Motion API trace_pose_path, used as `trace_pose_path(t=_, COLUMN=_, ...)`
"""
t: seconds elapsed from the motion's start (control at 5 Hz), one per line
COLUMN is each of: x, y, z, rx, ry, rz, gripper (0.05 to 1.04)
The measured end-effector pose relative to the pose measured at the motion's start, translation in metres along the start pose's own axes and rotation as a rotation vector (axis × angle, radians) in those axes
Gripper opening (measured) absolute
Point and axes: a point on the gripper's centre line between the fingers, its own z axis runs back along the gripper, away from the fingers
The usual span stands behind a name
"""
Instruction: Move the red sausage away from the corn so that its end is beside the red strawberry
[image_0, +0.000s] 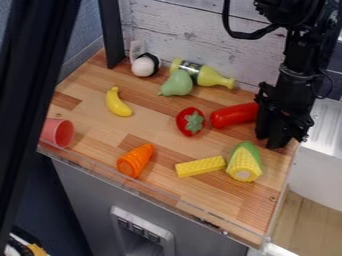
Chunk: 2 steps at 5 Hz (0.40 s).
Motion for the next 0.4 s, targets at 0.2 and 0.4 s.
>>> trace_pose_path(t=0.2, x=-0.0003, y=0.0006, z=0.0, rx=0.004, ry=0.002, rz=-0.048, gripper=0.168)
trace_pose_path(t=0.4, x=-0.0031, y=0.0007, z=-0.001, rx=0.007, ry=0.011, rz=-0.133, gripper=0.064)
